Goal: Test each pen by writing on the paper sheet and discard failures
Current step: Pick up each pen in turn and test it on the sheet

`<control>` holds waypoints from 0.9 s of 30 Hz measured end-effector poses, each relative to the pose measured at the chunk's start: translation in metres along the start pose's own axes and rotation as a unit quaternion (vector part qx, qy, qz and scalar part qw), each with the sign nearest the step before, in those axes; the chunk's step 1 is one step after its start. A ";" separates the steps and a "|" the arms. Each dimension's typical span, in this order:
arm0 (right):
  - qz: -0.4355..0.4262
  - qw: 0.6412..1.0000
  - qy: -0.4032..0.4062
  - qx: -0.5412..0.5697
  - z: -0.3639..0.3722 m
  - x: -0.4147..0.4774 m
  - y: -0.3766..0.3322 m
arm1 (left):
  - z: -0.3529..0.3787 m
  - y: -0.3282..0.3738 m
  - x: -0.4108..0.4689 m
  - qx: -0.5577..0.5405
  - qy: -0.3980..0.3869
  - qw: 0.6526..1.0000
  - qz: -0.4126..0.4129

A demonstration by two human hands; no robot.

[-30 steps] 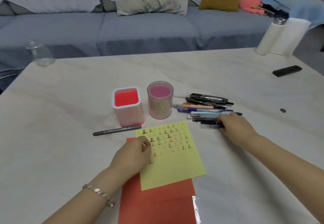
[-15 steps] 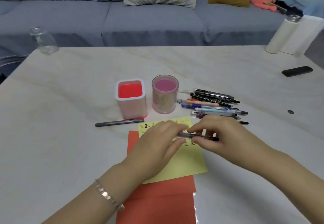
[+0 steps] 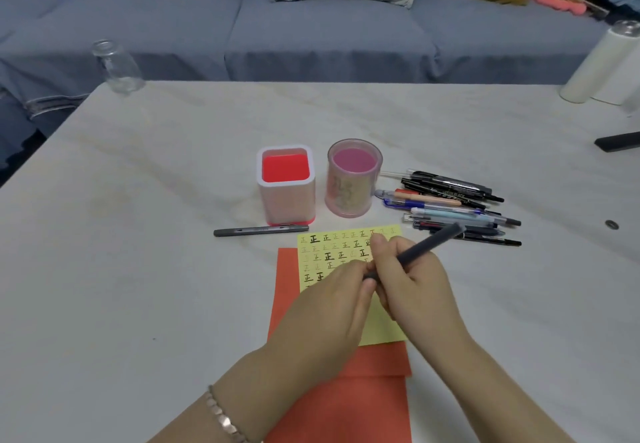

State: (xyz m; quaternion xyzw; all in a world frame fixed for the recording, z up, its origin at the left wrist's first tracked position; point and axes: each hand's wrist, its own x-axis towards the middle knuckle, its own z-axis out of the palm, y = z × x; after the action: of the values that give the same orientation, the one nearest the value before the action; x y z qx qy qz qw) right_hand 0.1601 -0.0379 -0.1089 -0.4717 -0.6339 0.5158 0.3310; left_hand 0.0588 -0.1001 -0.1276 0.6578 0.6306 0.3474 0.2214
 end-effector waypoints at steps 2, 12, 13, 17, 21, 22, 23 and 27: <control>-0.003 1.000 0.020 0.010 0.004 -0.001 0.003 | 0.001 0.002 -0.002 0.010 0.001 1.000 -0.004; -0.040 0.995 0.032 0.084 -0.017 -0.004 0.000 | -0.019 -0.021 -0.005 -0.027 0.013 0.994 -0.105; -0.038 0.995 0.046 0.084 -0.019 -0.004 0.004 | -0.017 -0.032 -0.006 -0.016 0.036 0.992 -0.122; -0.001 0.996 0.044 0.083 -0.023 -0.007 0.030 | -0.004 -0.076 -0.011 0.108 0.079 0.981 -0.142; 0.036 0.994 0.039 0.090 -0.021 -0.011 0.048 | 0.004 -0.102 -0.012 0.198 0.046 0.971 -0.126; 0.042 0.994 0.041 0.094 -0.021 -0.011 0.050 | 0.006 -0.104 -0.012 0.226 0.048 0.966 -0.117; 0.045 0.993 0.044 0.096 -0.020 -0.011 0.051 | 0.008 -0.104 -0.013 0.243 0.057 0.963 -0.105; 0.040 0.993 0.051 0.103 -0.014 -0.004 0.050 | 0.017 -0.093 -0.015 0.246 0.035 0.968 -0.022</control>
State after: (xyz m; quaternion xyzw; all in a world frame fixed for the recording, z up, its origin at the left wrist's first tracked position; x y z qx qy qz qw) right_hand 0.1873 -0.0356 -0.1538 -0.4859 -0.5399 0.5668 0.3888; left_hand 0.0089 -0.1026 -0.2088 0.6654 0.7183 0.1995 0.0381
